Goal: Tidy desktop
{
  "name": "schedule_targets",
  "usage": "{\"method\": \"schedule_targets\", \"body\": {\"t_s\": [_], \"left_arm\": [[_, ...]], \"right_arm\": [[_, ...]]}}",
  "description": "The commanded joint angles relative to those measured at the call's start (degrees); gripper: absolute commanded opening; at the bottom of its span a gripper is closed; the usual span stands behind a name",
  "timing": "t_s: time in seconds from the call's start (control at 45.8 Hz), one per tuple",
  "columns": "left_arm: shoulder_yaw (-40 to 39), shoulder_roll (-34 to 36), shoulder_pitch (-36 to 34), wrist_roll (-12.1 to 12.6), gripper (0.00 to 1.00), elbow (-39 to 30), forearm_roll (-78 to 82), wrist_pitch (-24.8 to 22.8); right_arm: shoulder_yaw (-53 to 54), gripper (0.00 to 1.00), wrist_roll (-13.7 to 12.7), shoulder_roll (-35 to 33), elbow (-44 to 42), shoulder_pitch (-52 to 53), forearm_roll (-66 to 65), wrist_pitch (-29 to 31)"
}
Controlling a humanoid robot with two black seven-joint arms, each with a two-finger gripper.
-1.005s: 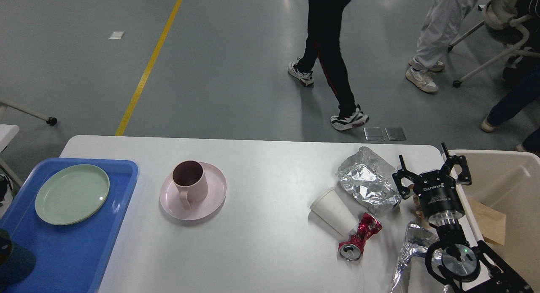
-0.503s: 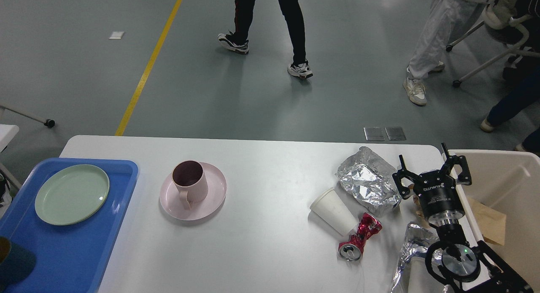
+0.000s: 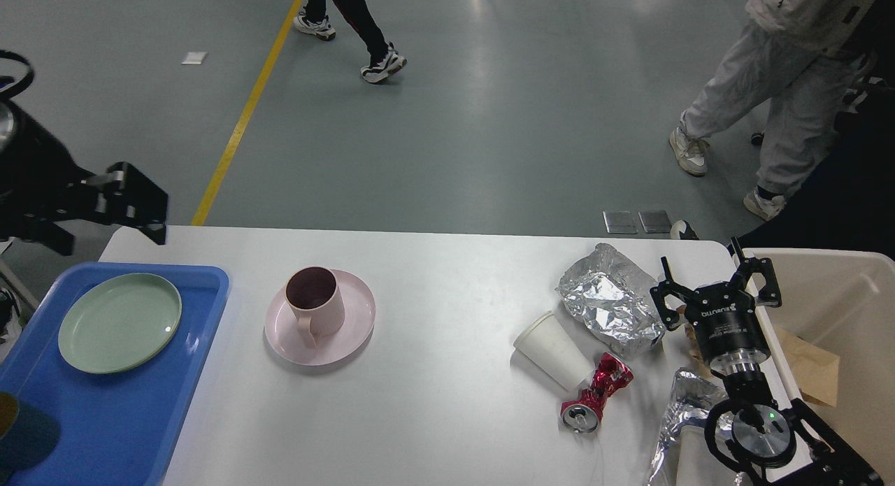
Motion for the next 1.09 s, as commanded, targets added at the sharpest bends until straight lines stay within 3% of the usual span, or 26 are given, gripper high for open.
{"method": "schedule_targets", "body": {"t_s": [0.0, 0.219, 0.743, 0.94, 1.071], "left_arm": [[-3.0, -9.2, -4.6, 0.0, 0.96, -4.7, -8.0, 0.0], [-8.1, -18.7, -9.5, -0.6, 0.96, -11.1, -18.5, 0.0], [-7.3, -18.7, -8.9, -0.6, 0.96, -10.1, -21.4, 0.4], [-7.3, -17.9, 2.1, -0.7, 0.94, -1.5, -23.5, 1.4], [-7.9, -18.2, 9.9, -0.4, 0.94, 1.2, -25.4, 8.7]], "right_arm": [[0.0, 1.0, 0.0, 0.0, 0.0, 0.0, 0.1, 0.0], [0.0, 1.0, 0.0, 0.0, 0.0, 0.0, 0.0, 0.0], [0.0, 1.0, 0.0, 0.0, 0.0, 0.0, 0.1, 0.0], [0.0, 1.0, 0.0, 0.0, 0.0, 0.0, 0.1, 0.0], [0.0, 1.0, 0.0, 0.0, 0.0, 0.0, 0.1, 0.0]]}}
